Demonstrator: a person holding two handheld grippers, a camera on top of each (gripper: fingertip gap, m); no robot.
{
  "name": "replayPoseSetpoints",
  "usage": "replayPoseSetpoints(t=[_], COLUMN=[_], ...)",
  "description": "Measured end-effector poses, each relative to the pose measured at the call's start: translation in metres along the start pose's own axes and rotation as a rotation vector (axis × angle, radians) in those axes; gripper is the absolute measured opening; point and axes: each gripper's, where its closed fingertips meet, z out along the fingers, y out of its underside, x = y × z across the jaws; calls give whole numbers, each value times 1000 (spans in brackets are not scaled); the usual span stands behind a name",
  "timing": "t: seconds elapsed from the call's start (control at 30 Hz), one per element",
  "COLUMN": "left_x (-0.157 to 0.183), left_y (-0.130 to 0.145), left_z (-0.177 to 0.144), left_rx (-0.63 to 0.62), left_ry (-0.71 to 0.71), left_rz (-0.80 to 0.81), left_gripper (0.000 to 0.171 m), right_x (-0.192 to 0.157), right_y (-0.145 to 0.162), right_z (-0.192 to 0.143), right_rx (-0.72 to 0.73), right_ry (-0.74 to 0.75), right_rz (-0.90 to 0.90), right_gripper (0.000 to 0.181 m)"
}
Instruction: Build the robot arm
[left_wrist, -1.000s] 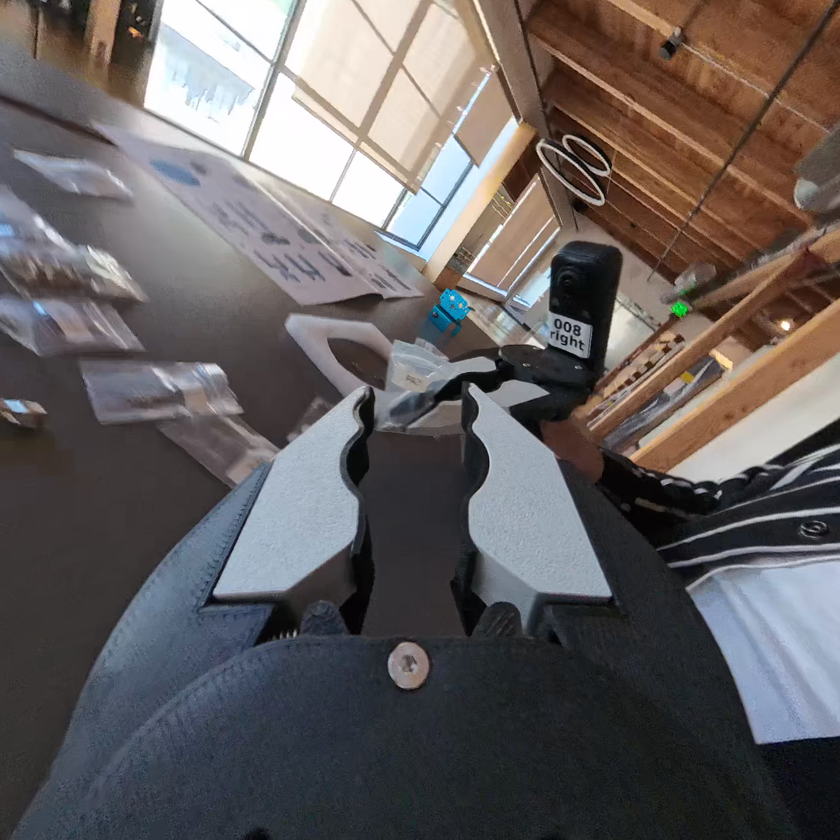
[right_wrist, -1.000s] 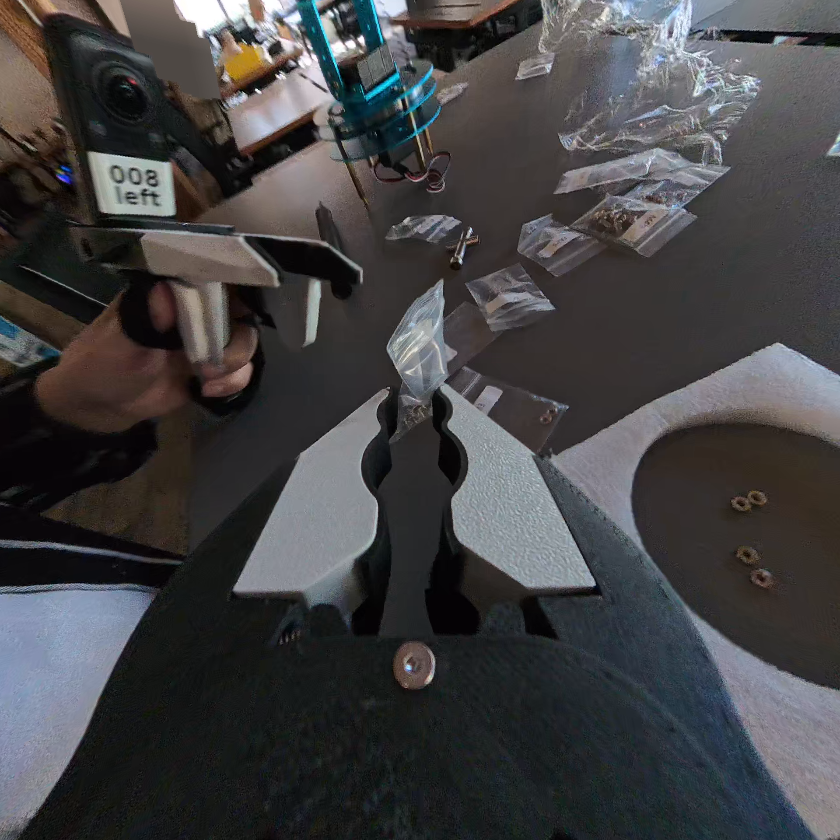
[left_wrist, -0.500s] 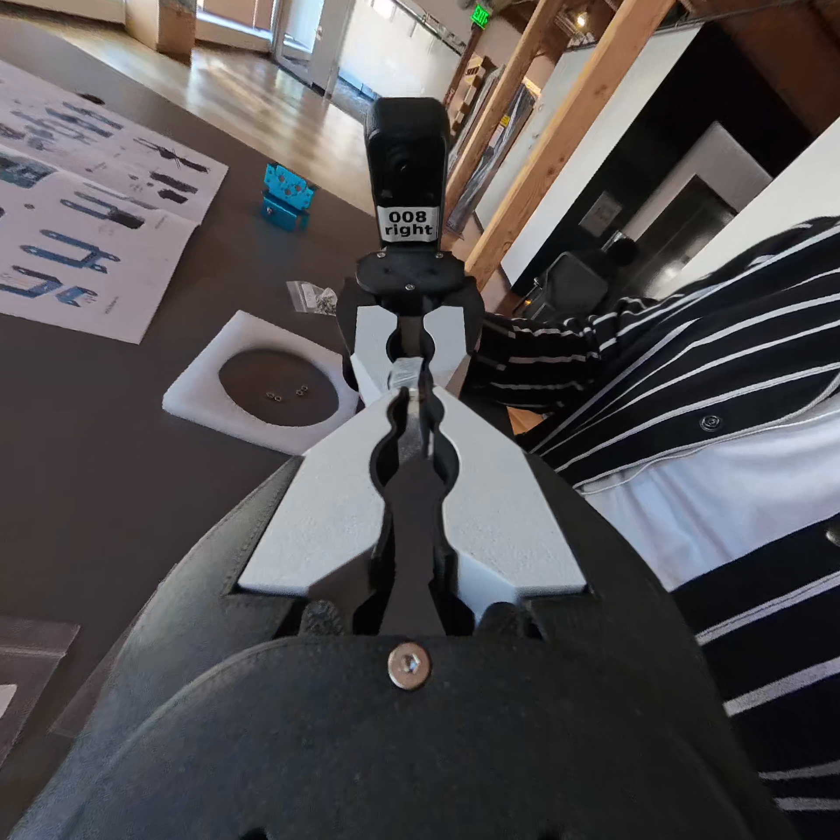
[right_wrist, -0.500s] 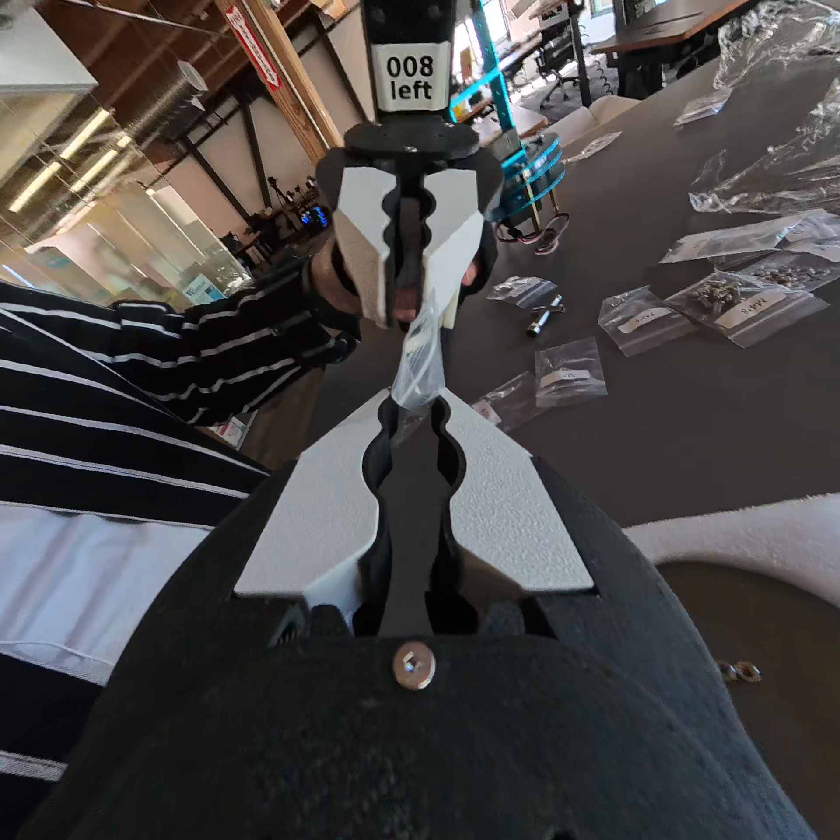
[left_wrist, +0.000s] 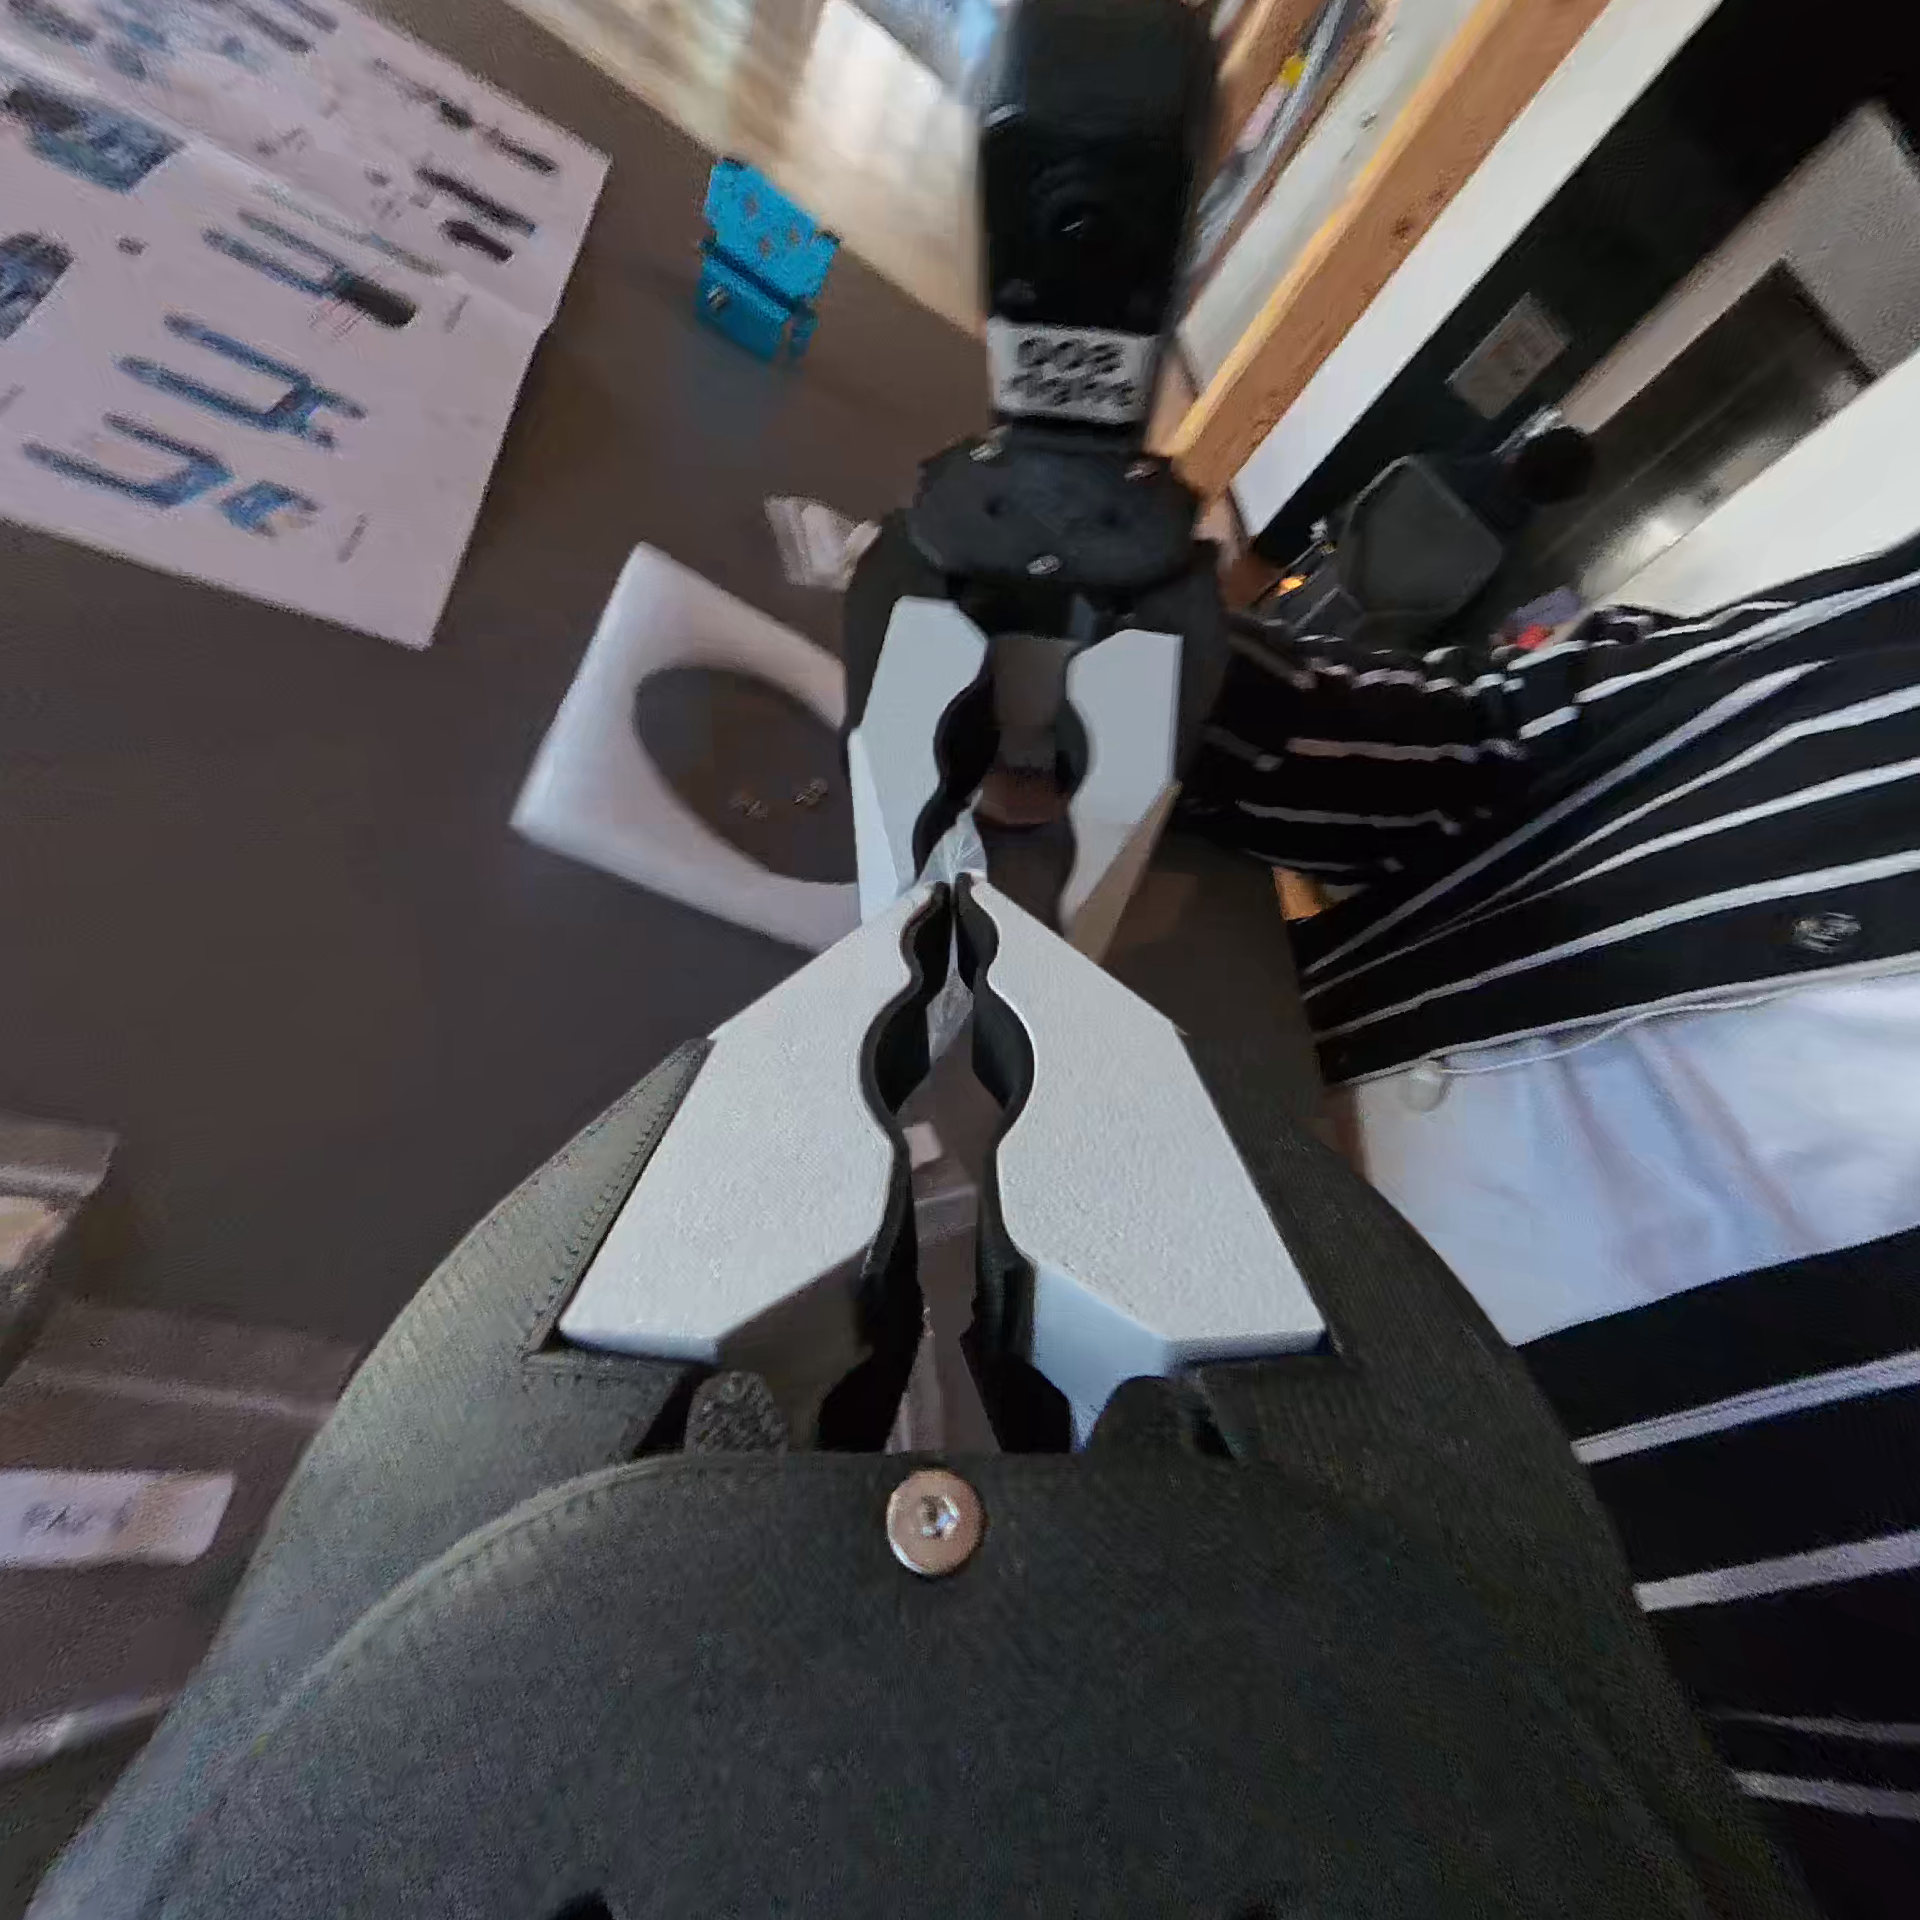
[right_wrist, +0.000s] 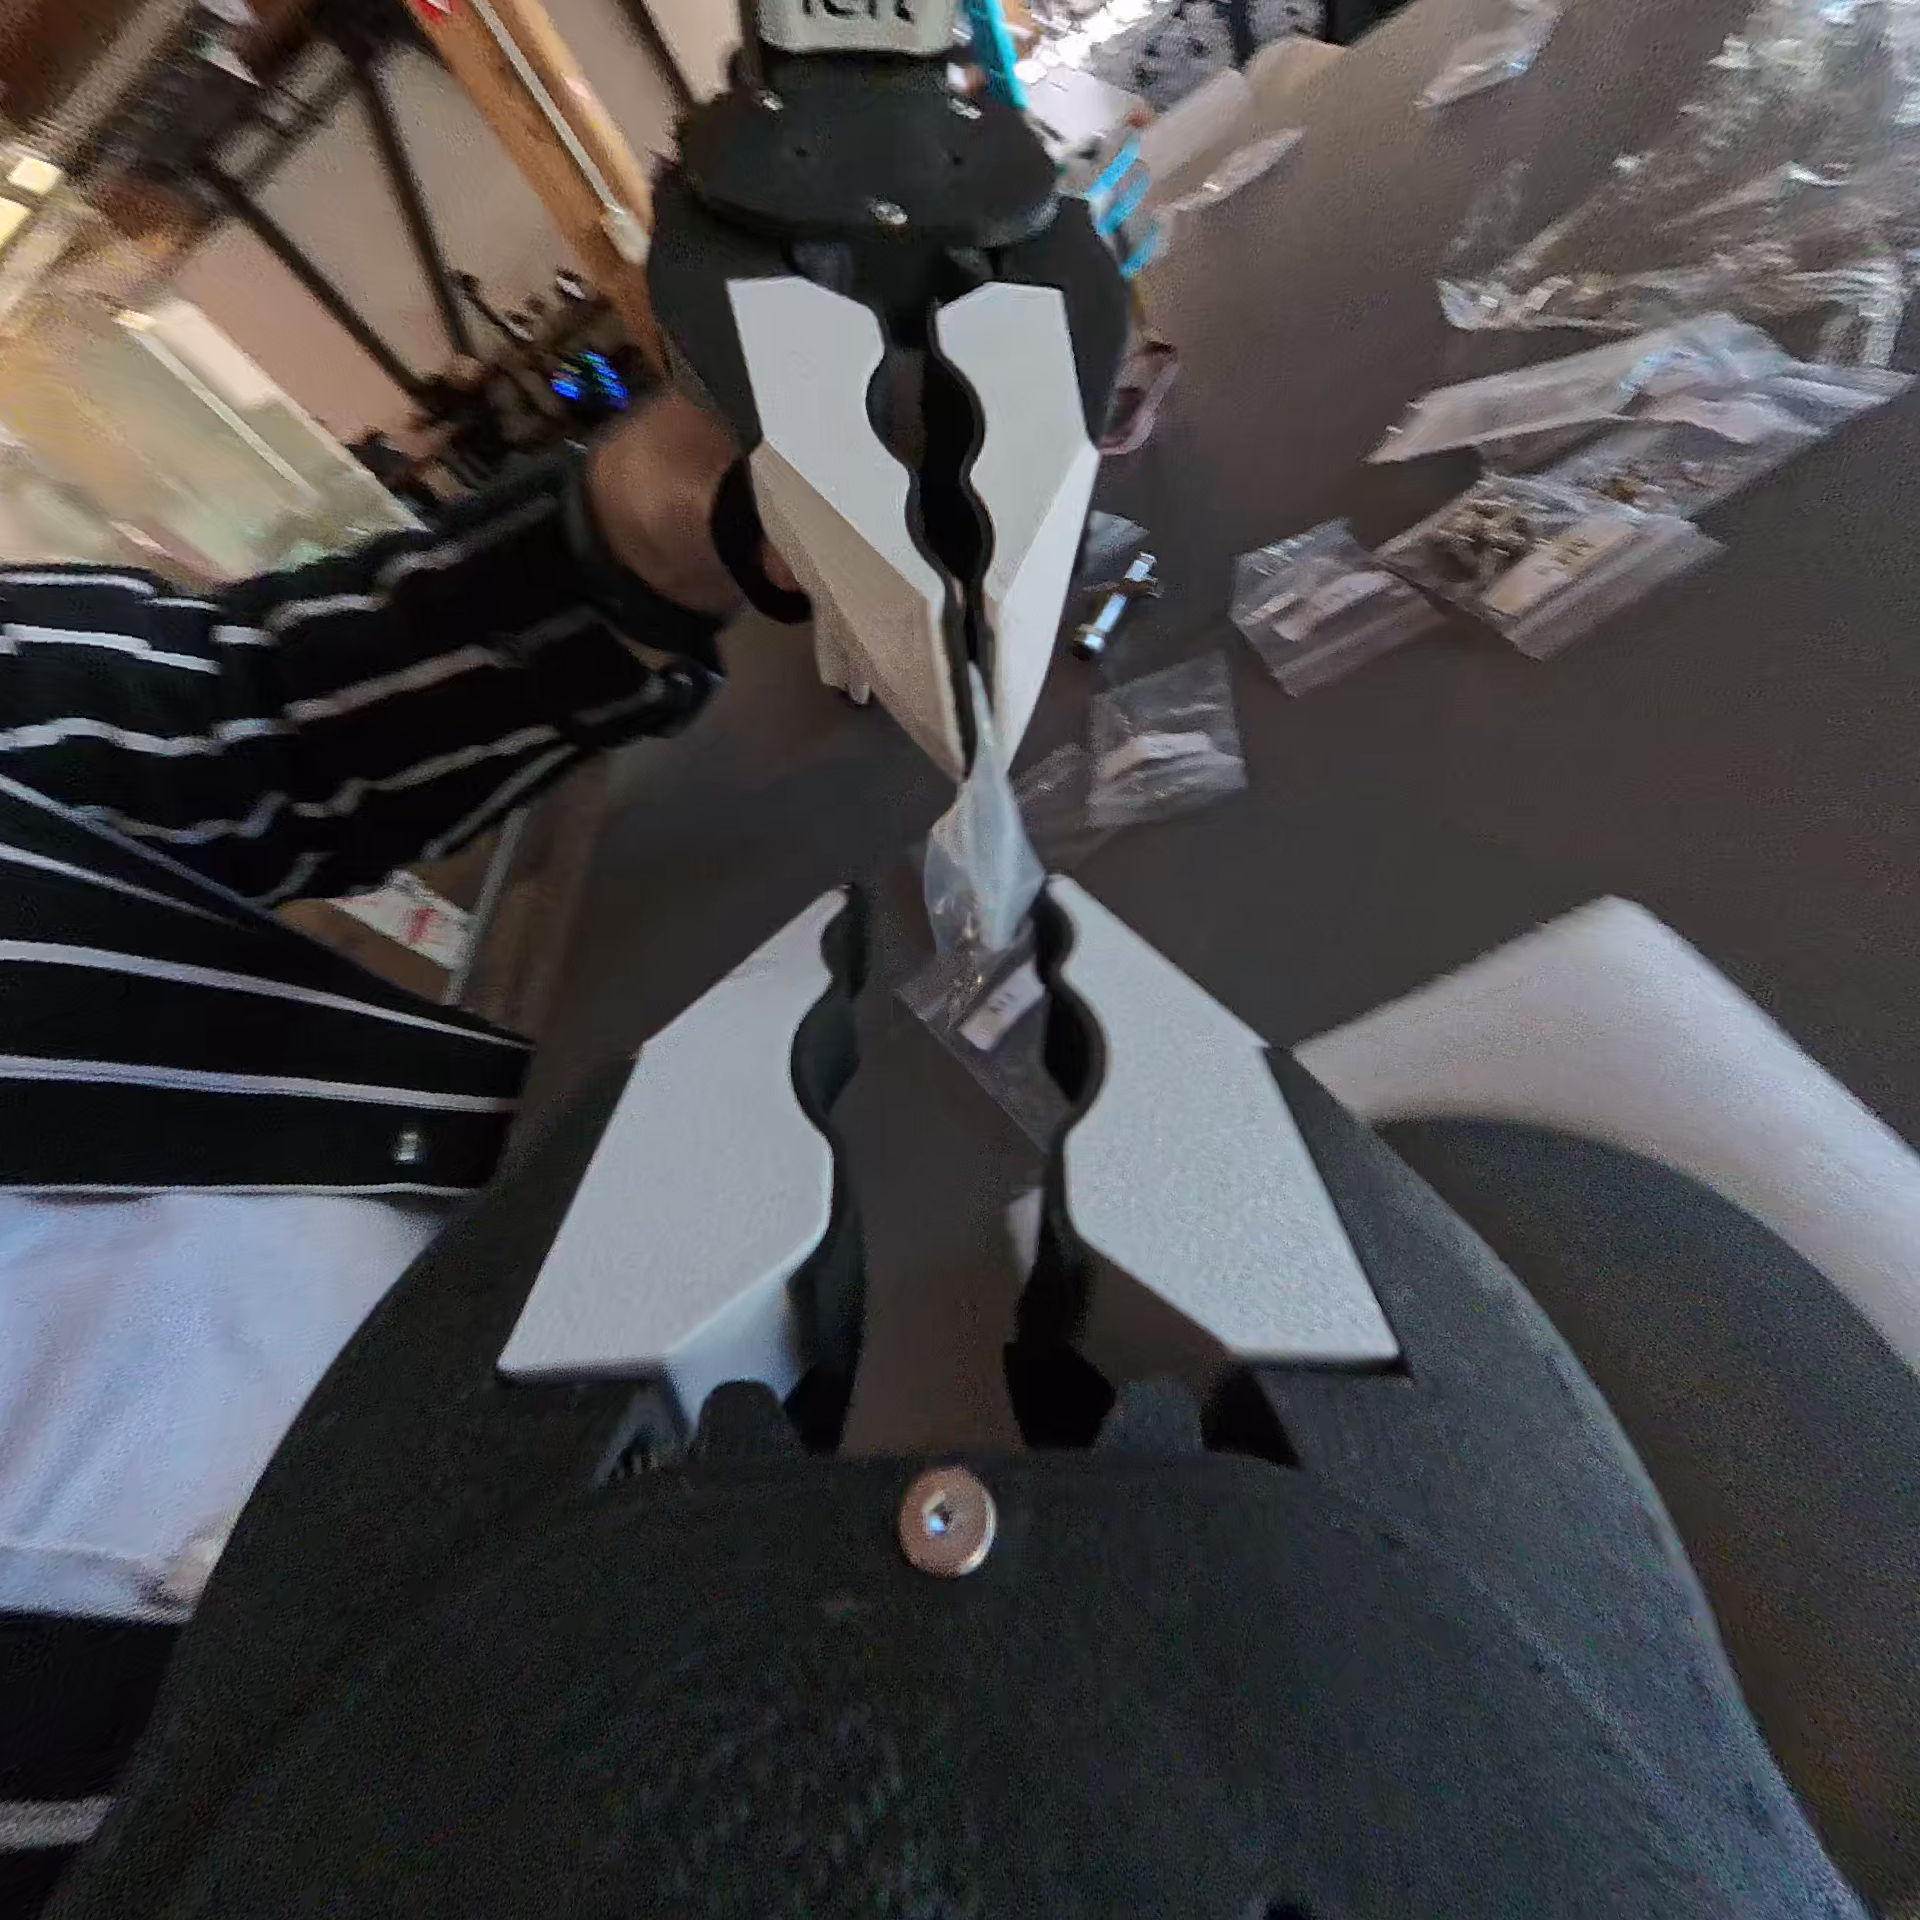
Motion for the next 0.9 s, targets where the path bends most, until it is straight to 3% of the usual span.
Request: replayPoseSetpoints(t=[0.03, 0.13, 0.33, 0.53, 0.67, 0.73, 0.9], left_x=[-9, -34, -60, -72, -76, -79, -75], left_y=[4, 12, 33, 43, 41, 38, 28], left_z=[-1, -2, 8, 12, 11, 7, -22], left_rx=[-22, -55, -117, -184, -191, -175, -79], left_ry=[-44, -143, -195, -240, -248, -269, -338], left_rz=[-16, -108, -269, -337, -369, -376, -399], left_gripper=[0, 0, 0, 0, 7, 20, 32], right_x=[7, 14, -22, 32, 33, 37, 41], right_y=[1, -4, -6, 59, 62, 63, 74], right_z=[-4, -32, -83, -124, -120, -116, -108], right_rx=[-6, 23, 103, -187, -199, -223, -299], right_ry=[59, 245, 316, 557, 518, 515, 488], right_rz=[-16, -123, -240, -331, -374, -390, -378], right_gripper=[41, 44, 42, 46, 51, 51, 51])
